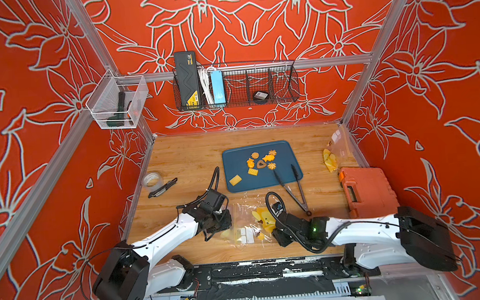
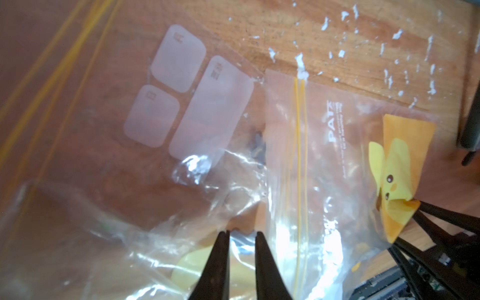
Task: Put the cookies into a resealable bag to prevent moisture
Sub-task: Pick up the ziploc bag from the center of the board.
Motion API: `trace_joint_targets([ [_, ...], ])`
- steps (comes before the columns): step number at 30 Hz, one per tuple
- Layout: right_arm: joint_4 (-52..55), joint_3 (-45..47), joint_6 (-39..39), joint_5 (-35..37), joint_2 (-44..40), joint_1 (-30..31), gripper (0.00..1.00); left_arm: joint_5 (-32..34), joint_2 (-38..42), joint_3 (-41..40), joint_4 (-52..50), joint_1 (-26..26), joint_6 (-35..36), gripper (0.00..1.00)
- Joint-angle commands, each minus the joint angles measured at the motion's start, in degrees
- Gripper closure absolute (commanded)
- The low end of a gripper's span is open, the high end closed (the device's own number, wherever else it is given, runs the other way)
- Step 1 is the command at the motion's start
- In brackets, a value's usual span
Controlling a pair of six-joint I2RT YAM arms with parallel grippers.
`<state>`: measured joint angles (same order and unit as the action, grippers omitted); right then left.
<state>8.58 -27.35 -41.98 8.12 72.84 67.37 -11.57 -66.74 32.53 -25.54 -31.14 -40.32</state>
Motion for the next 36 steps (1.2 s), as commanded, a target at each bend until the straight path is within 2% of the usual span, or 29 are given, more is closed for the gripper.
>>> trace_joint_targets([
  [1,0.9,1.3,-2.6,0.7,1.6,-0.3,0.45,-2.4,1.5,-0.7,2.1,-0.2,-1.3,0.77],
  [9,0.5,1.2,-5.9,1.0,3.3,-0.4,0.46,-6.9,4.0,-2.5,6.3,-0.2,-3.4,0.66],
  [17,-2.3,1.6,-9.8,0.0,5.7,-1.2,0.46,-10.9,6.3,-6.6,11.7,-0.2,-5.8,0.62],
  [21,-2.5,2.1,-10.8,0.0,5.6,-1.6,0.46,-9.1,6.8,-8.2,11.1,-0.2,-6.3,0.64],
  [25,-2.2,2.5,-11.1,0.2,5.0,-1.8,0.46,-4.6,7.4,-8.2,7.6,-0.2,-6.6,0.67],
  [30,-1.9,2.6,-11.3,0.5,4.6,-1.9,0.47,0.0,8.3,-6.7,2.9,-0.2,-6.4,0.67],
  [33,-1.9,2.6,-11.3,0.5,4.7,-1.9,0.47,-0.2,8.4,-6.4,2.7,-0.2,-6.3,0.64],
  [36,-2.1,2.6,-11.3,0.4,4.8,-1.9,0.47,-3.0,8.0,-7.5,5.6,-0.2,-6.4,0.64],
])
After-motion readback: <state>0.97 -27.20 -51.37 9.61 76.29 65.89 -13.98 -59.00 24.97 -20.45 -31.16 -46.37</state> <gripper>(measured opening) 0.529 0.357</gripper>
